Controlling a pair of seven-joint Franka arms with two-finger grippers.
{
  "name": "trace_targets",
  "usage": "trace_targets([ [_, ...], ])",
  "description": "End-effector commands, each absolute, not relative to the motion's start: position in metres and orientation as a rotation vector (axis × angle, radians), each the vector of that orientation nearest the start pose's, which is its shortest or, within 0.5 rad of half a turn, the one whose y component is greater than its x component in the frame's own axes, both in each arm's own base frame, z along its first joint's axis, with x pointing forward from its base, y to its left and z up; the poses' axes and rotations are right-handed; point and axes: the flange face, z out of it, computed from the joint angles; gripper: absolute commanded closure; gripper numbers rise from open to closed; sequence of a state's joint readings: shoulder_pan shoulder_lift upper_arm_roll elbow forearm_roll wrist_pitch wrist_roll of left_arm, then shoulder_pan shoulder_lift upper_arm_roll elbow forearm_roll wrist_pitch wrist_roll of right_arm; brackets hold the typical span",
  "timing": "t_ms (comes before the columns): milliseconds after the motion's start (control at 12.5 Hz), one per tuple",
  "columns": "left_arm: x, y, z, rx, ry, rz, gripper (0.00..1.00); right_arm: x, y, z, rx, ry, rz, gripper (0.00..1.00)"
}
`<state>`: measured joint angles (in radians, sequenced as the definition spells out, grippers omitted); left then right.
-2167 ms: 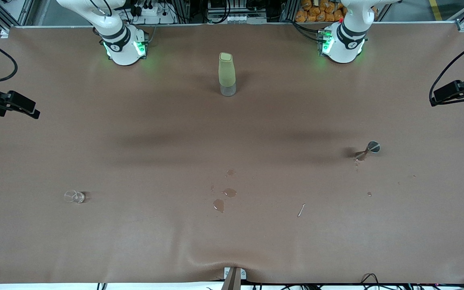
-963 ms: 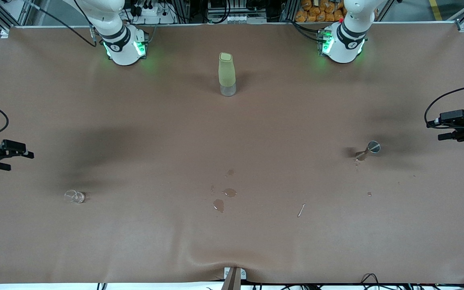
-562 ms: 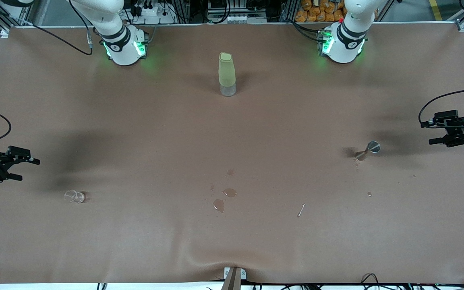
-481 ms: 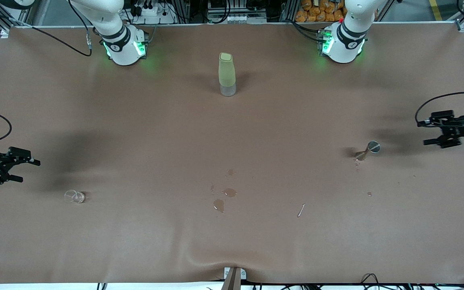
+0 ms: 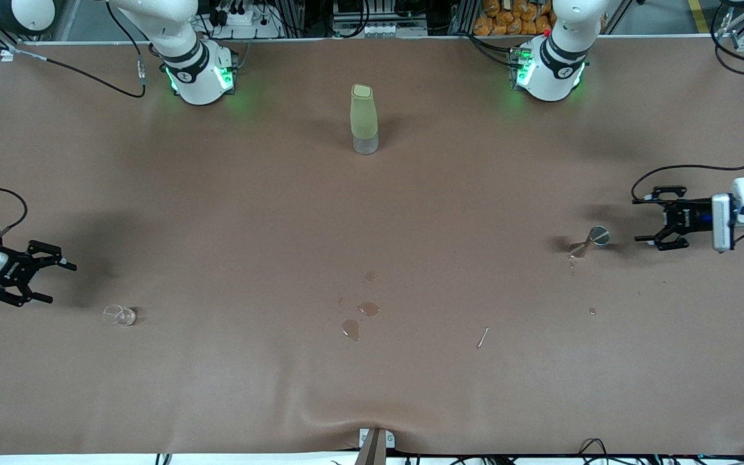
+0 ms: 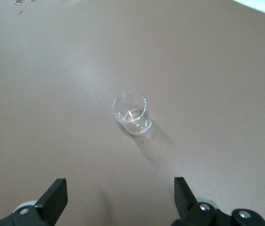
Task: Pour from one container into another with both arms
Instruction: 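Lower the left gripper to the jigger while the right gripper reaches the beaker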
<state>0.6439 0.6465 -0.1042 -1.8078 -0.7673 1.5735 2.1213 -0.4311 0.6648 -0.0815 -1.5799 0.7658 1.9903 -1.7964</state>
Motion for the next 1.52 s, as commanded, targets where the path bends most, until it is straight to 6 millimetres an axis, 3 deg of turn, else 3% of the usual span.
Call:
trace_targets([
  [0,0.522,0.221,0.172,1.558,-1.323,0.779,0.21,0.622,-0.291,0.229,-2.262,-1.225,-0.799,0.00],
  [160,0.515,0.234,0.171,1.553,-1.351,0.799,0.26,0.621,-0.290,0.210,-2.206,-1.263,-0.878,0.00],
  [401,0.514,0.224,0.147,1.444,-1.446,0.902,0.32,0.611,-0.294,0.176,-2.145,-1.292,-0.951,0.00],
  [642,0.529,0.217,0.134,1.381,-1.516,1.010,0.40,0.608,-0.291,0.150,-2.081,-1.338,-1.062,0.00],
  [802,0.530,0.211,0.119,1.377,-1.493,1.038,0.42,0.605,-0.288,0.132,-2.052,-1.348,-1.112,0.00],
  [963,0.534,0.213,0.115,1.389,-1.493,1.069,0.44,0.603,-0.280,0.115,-2.002,-1.293,-1.185,0.00],
  [1444,0.551,0.189,0.108,1.373,-1.504,1.108,0.48,0.604,-0.262,0.076,-1.952,-1.121,-1.396,0.00],
])
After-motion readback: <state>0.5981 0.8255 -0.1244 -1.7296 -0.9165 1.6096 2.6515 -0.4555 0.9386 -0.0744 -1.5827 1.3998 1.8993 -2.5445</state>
